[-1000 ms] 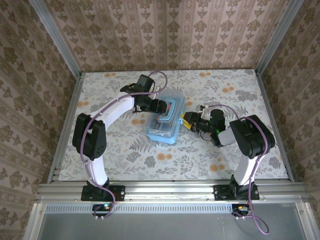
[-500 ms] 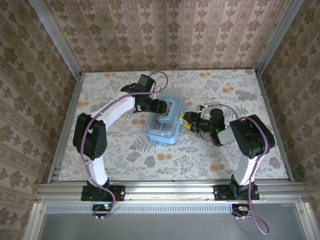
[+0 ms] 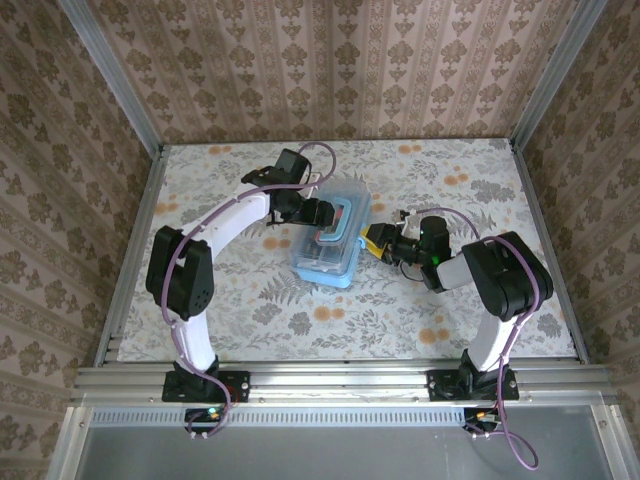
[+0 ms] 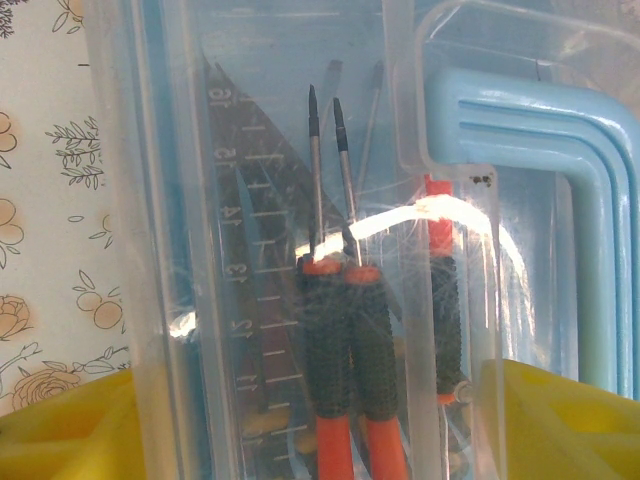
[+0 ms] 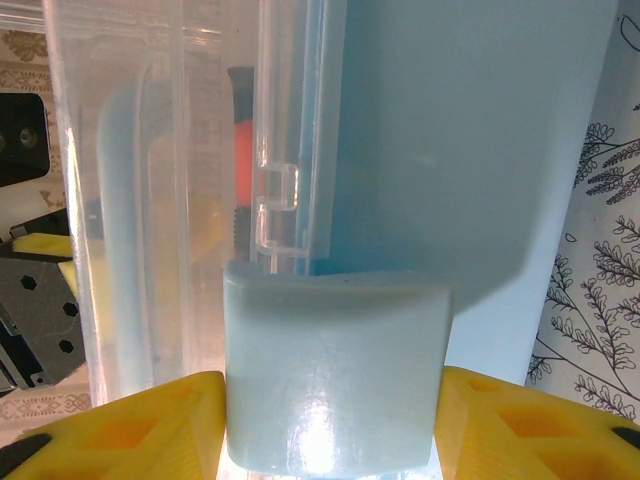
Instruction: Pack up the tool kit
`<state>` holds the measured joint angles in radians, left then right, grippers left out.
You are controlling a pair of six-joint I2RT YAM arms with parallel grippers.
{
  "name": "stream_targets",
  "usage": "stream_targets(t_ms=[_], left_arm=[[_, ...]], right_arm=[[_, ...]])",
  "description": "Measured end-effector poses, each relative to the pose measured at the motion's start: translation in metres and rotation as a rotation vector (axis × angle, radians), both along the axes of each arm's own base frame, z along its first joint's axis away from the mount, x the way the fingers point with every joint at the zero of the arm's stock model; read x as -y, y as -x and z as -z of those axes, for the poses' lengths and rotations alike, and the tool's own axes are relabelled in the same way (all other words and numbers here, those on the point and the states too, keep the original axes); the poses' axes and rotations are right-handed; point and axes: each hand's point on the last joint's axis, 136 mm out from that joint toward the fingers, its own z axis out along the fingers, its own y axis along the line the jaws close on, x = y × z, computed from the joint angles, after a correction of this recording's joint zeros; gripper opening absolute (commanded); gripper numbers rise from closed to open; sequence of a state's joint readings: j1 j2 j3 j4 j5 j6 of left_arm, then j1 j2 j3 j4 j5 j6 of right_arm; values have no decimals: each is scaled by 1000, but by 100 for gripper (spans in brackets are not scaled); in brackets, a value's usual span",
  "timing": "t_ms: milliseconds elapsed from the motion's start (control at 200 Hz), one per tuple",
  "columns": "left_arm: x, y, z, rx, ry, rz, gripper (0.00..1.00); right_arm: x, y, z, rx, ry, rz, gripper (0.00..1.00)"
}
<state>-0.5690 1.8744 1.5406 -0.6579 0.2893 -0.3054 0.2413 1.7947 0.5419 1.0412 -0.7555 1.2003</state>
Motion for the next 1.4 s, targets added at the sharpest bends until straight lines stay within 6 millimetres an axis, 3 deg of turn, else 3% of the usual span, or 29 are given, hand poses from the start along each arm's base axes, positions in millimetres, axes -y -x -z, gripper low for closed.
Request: stream_targets(t_ms=[480, 755, 1040, 1400], left_arm=[[0, 0, 0, 0, -1, 0, 49], [3, 1, 0, 9, -8, 5, 49], [4, 1, 0, 9, -8, 7, 49], [4, 1, 0, 9, -8, 7, 49]], right_arm=[[1, 1, -2, -4, 5, 2, 56], [-3, 3, -17, 52, 4, -15, 56], [-3, 3, -14, 55, 14, -17, 54], [-3, 1, 5, 22, 21, -18, 52]])
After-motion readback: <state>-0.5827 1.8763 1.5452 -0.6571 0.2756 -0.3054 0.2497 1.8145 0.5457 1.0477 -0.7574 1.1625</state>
